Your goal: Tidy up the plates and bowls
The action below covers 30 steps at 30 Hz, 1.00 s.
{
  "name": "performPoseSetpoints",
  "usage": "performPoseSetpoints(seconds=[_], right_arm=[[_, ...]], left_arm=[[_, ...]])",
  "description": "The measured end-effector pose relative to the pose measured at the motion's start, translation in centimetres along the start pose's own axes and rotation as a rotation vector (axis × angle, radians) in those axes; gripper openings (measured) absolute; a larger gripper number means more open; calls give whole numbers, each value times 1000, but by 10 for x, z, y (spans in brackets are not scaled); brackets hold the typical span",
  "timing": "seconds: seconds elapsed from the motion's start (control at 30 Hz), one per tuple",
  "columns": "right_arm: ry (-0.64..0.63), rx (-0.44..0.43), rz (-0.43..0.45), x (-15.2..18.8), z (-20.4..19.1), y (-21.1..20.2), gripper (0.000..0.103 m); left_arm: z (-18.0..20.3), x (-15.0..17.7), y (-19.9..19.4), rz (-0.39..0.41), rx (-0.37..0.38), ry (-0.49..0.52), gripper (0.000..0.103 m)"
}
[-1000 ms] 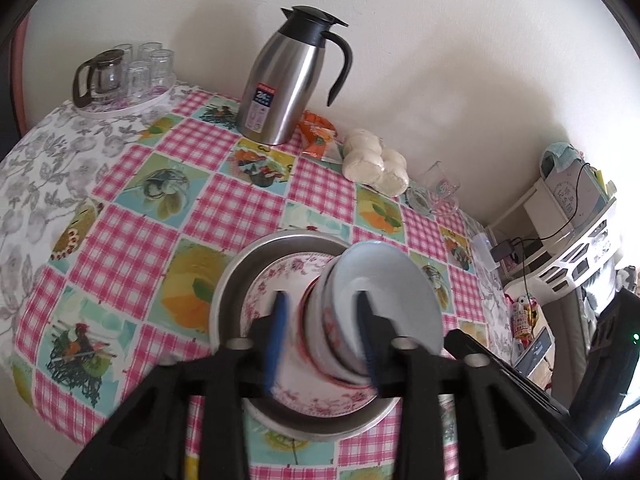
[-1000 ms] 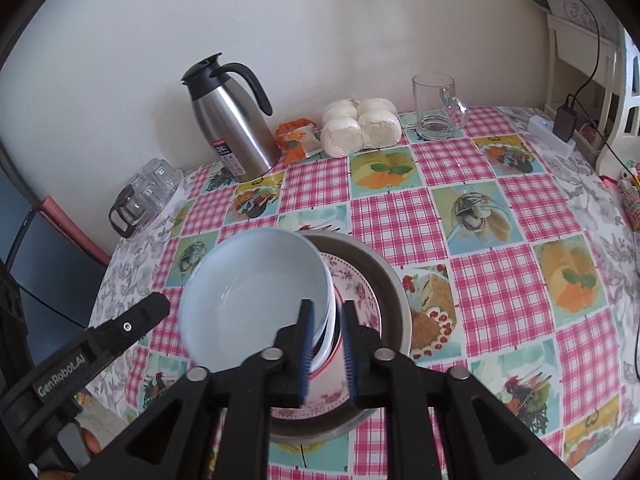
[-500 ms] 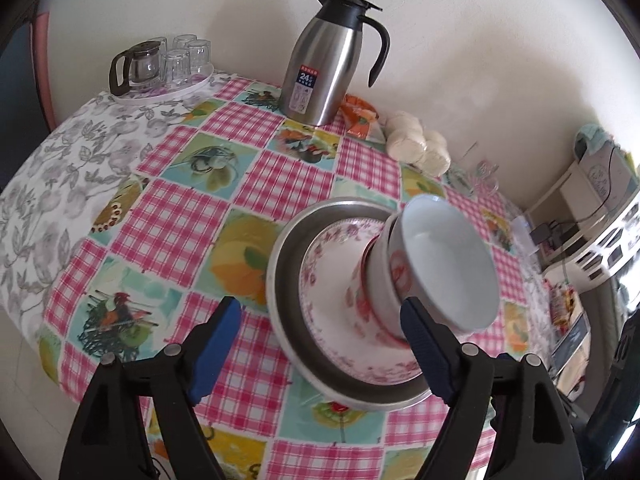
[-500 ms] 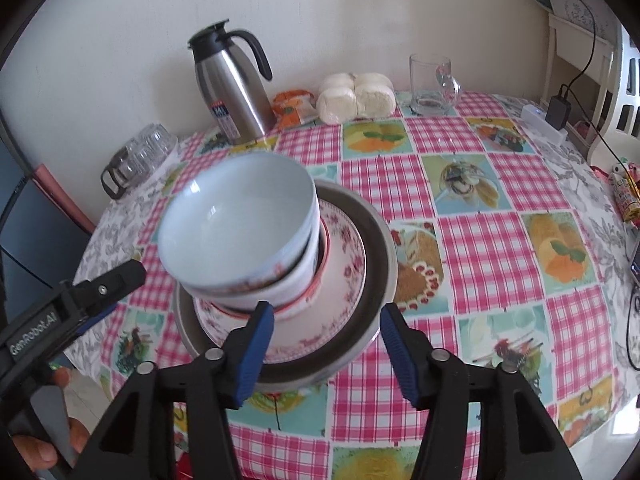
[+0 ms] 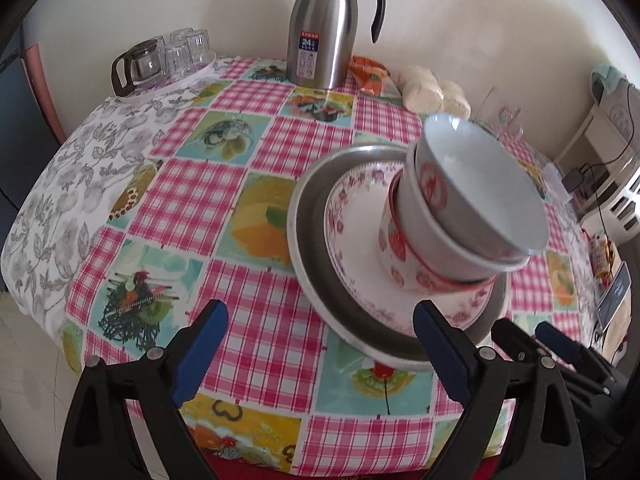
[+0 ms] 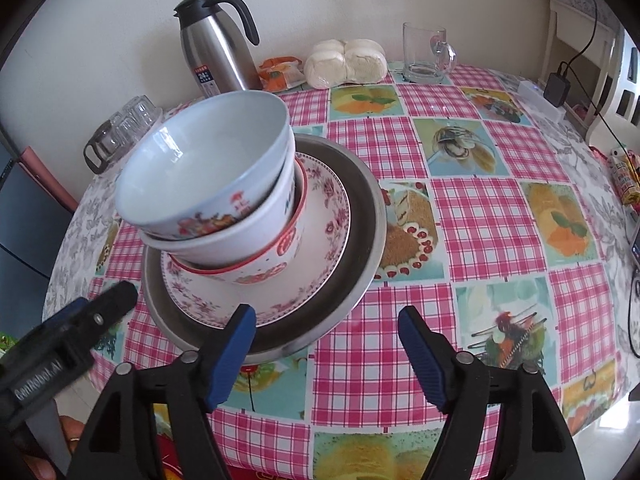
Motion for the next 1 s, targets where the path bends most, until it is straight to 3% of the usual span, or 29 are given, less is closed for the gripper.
performPoseSetpoints(seconds=[0.33, 0.4, 0.47, 0.8, 1.0], right_arm=[[-1, 23, -11, 8, 5, 3, 89], [-3, 25, -10, 10, 6, 2, 99], [-7, 30, -8, 11, 7, 2, 102], [-16, 31, 9, 12, 8, -2, 103], [-16, 35, 13, 13, 9, -3, 103]], left_arm=[[-4, 18, 3, -23, -31, -1, 94], [-2, 21, 4, -34, -34, 10, 94], [-1, 24, 7, -49, -34, 19, 94], [-1, 26, 5, -44, -33, 12, 94], [-7, 27, 5, -59, -88, 0, 94]])
Point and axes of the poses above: each gripper's, at about its wrist camera, not at the fingertips, and y roughly the way its jaws point, z to its right, x to its underside, the point moved 4 cm from there along y, roughly the way its jaws point, and after that the axes turned 11 degrees about x, right-handed, at the moved point
